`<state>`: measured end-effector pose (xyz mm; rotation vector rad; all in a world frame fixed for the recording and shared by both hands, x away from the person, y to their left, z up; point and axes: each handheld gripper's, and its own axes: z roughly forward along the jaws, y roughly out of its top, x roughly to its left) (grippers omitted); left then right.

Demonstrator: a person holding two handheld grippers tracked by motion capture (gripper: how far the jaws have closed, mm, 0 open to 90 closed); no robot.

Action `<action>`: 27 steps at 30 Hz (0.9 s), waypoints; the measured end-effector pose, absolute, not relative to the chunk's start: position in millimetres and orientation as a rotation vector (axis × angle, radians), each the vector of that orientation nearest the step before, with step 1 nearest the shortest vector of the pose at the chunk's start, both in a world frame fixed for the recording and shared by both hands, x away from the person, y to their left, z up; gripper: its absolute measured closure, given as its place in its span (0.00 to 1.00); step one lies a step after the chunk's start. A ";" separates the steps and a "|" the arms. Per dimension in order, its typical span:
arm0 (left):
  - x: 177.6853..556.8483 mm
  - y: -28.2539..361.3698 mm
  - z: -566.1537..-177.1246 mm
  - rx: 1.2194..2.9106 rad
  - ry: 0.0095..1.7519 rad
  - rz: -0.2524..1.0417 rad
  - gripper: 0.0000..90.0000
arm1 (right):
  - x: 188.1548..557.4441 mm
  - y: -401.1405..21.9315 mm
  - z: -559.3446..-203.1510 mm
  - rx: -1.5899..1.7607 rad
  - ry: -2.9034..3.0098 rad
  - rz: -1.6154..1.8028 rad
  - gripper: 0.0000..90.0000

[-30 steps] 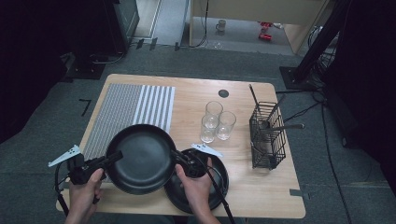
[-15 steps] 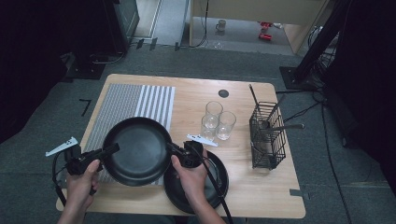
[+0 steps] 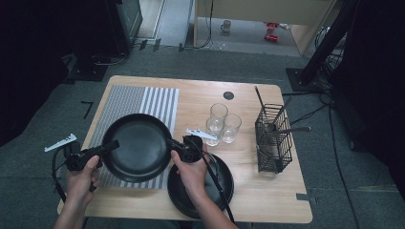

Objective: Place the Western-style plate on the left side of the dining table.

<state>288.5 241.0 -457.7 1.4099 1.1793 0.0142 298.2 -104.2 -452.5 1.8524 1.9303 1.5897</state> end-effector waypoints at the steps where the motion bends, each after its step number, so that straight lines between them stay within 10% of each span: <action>1: 290.2 242.2 -457.6 1.409 1.178 0.015 0.86 | 299.9 -103.1 -451.5 1.855 1.933 1.586 0.89; 27: 330.7 262.3 -471.0 1.396 1.259 -0.006 0.85 | 349.6 -78.8 -455.3 1.867 1.988 1.517 0.89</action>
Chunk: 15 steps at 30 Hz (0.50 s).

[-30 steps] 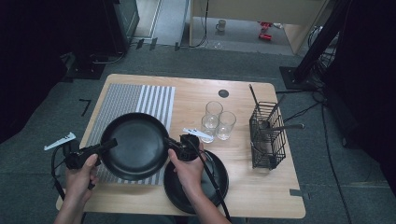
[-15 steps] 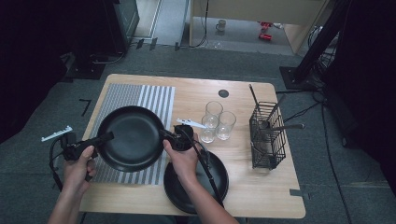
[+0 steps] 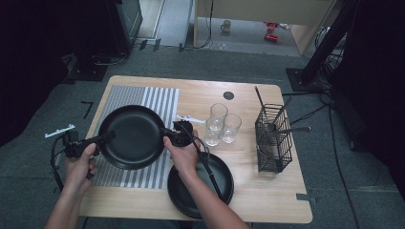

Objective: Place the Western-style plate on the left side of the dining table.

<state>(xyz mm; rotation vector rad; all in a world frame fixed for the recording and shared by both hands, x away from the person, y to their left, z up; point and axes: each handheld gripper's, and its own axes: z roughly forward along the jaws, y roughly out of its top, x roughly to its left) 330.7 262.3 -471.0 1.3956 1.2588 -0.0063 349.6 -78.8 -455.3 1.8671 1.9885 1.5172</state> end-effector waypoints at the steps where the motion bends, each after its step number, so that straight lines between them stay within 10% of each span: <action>1: 332.1 262.8 -471.8 1.394 1.261 -0.007 0.85 | 353.5 -77.2 -456.5 1.870 1.996 1.508 0.89; 15: 350.2 267.0 -483.4 1.405 1.302 -0.023 0.84 | 373.0 -70.8 -466.9 1.897 2.015 1.467 0.89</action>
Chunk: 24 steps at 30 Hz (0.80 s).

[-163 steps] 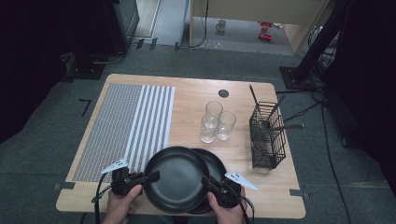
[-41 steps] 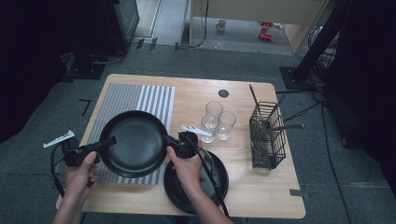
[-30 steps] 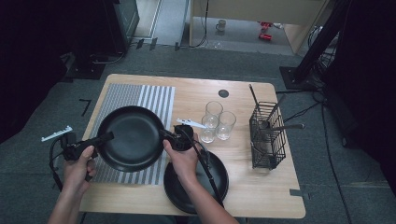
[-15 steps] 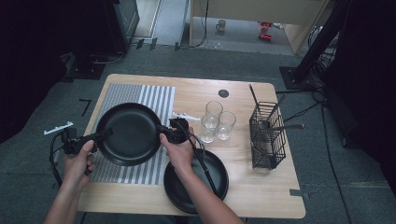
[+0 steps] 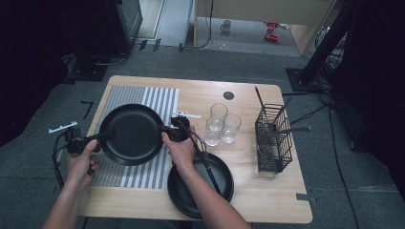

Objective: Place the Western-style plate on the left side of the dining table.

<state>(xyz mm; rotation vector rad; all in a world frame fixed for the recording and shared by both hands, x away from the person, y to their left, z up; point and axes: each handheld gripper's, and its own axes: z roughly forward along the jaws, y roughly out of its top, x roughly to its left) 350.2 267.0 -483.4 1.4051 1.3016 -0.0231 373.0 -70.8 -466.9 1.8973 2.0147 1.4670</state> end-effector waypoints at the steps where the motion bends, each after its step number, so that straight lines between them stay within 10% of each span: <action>1: 351.4 267.0 -483.7 1.407 1.303 -0.023 0.84 | 374.8 -70.5 -468.1 1.902 2.015 1.465 0.89; 24: 387.0 267.3 -501.4 1.470 1.368 -0.046 0.82 | 403.4 -65.0 -490.2 1.988 2.026 1.377 0.89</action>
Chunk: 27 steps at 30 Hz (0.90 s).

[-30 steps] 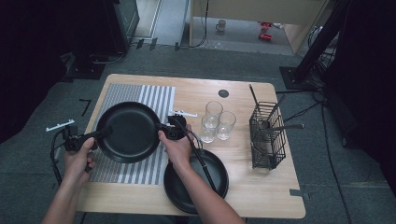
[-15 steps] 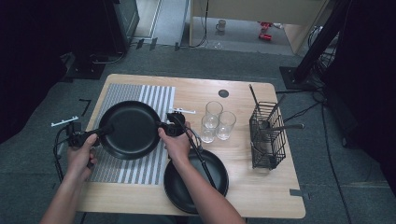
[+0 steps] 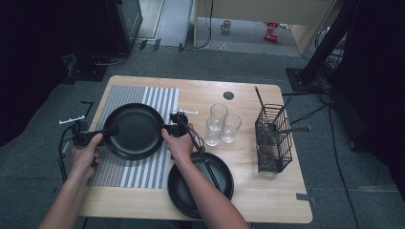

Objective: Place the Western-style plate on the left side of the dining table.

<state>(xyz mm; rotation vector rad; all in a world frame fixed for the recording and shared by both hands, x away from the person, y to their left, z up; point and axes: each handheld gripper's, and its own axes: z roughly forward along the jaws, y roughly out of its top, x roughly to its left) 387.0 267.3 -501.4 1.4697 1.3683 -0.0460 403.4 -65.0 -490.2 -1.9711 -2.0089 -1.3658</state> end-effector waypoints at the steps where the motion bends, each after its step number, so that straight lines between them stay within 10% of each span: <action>1: 387.0 267.3 -501.4 1.470 1.368 -0.046 0.82 | 403.4 -65.0 -490.2 -1.971 -2.009 -1.366 0.89; 27: 424.4 261.0 -509.7 1.583 1.478 0.065 0.72 | 437.2 -54.6 -503.0 -2.084 -1.970 -1.258 0.90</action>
